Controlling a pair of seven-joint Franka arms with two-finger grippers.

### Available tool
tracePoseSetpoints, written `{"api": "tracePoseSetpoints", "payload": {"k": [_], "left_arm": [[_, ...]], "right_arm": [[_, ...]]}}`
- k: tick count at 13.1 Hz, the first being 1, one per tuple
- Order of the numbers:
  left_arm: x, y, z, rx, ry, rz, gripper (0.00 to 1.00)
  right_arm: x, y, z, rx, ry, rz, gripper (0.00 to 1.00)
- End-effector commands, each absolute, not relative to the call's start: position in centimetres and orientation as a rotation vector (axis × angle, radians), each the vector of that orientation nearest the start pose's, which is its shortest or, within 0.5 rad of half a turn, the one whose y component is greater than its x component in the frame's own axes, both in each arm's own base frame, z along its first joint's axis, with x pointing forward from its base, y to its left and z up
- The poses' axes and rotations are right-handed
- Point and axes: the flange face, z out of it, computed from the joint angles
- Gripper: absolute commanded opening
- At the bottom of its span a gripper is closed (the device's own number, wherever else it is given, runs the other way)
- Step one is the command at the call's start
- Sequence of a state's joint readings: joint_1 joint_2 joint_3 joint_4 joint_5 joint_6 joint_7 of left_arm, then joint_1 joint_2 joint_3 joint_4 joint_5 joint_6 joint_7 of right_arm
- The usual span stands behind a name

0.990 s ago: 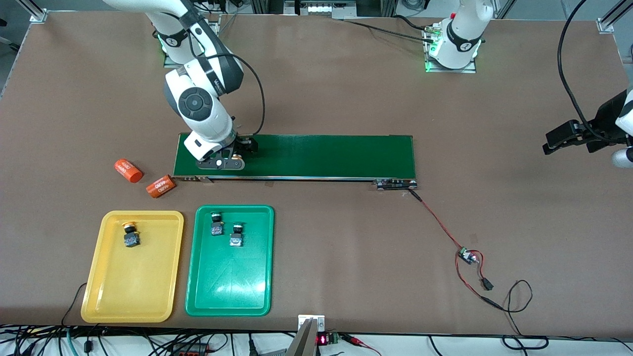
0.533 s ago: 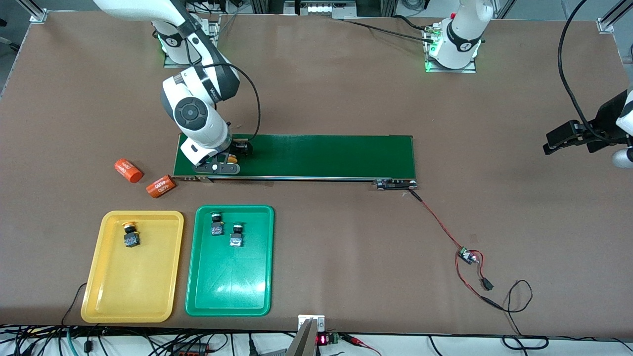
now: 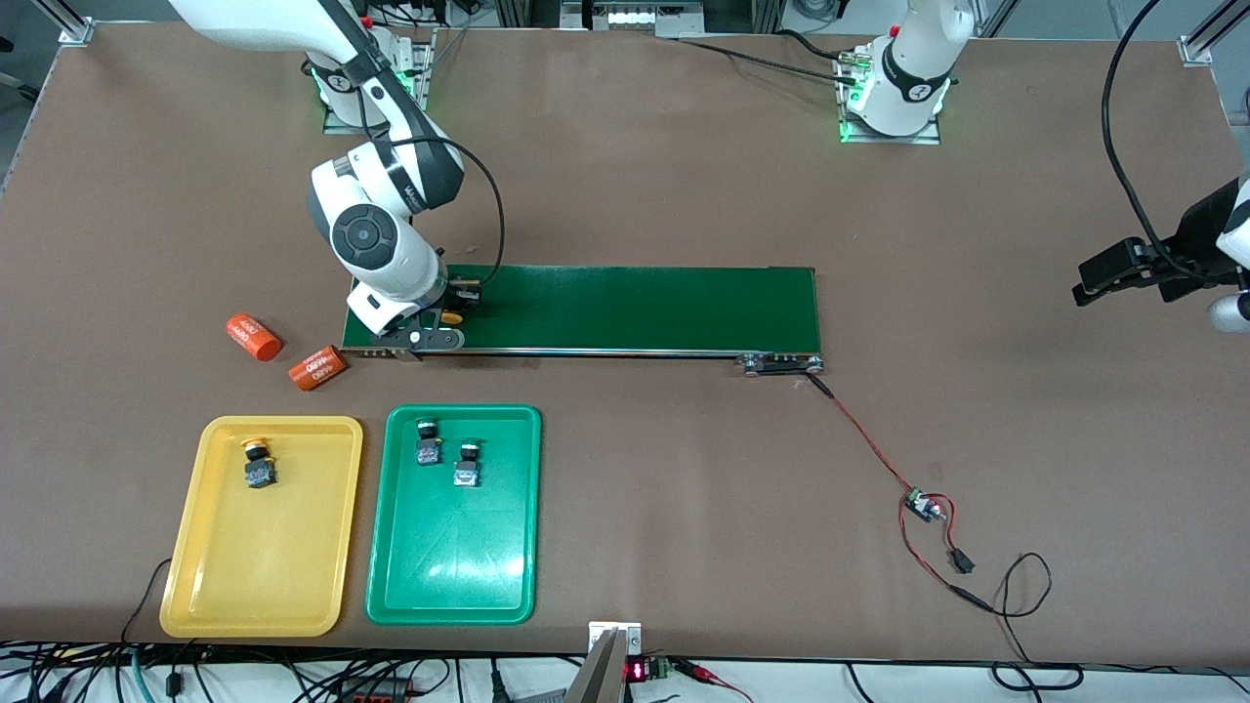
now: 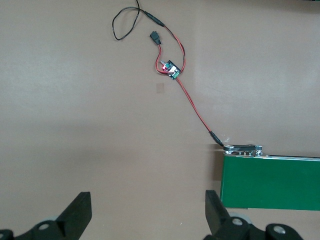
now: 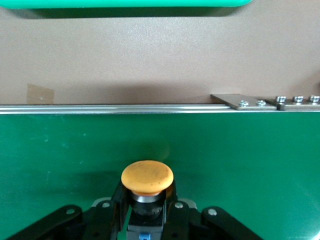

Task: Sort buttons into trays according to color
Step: 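Carry the yellow button into the yellow tray and release it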

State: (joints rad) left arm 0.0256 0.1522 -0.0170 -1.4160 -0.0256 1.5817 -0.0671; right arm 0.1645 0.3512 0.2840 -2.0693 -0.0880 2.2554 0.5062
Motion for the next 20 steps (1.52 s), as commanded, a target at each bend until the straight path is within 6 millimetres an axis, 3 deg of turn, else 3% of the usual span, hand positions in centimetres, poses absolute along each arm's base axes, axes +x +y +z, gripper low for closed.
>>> {"api": "tracePoseSetpoints", "payload": {"k": [1,3,5,8,10,12,14,17,20], "left_arm": [[60.1,0.7,61.1,-3.179,-0.120,-0.026,1.00],[60.1,0.7,61.1,-3.179,-0.120,-0.026,1.00],[60.1,0.7,61.1,-3.179,-0.120,-0.026,1.00],[60.1,0.6,61.2,-3.179,-0.118,-0.028,1.00],[60.1,0.6,61.3,-3.176,-0.115,-0.033,1.00],[60.2,0.5,61.2,-3.176,-0.115,-0.033,1.00],[60.2,0.5,61.2,-3.176,-0.113,-0.033,1.00],[60.2,0.4,61.3,-3.176,-0.110,-0.035,1.00],[60.2,0.3,61.3,-3.176,-0.108,-0.035,1.00]], "right_arm": [[52.1,23.3,25.5,-3.180,-0.019,0.221,0.20],[52.5,23.2,26.3,-3.180,-0.025,0.209,0.15],[54.6,21.8,29.0,-3.191,-0.014,0.204,0.15],[58.6,19.5,35.2,-3.199,-0.018,0.253,0.12],[60.7,18.1,38.1,-3.195,-0.018,0.263,0.12],[63.1,16.5,38.7,-3.177,0.008,0.245,0.12],[65.9,14.8,37.8,-3.173,-0.002,0.211,0.12],[68.0,12.3,37.3,-3.178,-0.086,0.178,0.12],[70.9,7.6,35.1,-3.198,-0.080,0.099,0.12]]}}
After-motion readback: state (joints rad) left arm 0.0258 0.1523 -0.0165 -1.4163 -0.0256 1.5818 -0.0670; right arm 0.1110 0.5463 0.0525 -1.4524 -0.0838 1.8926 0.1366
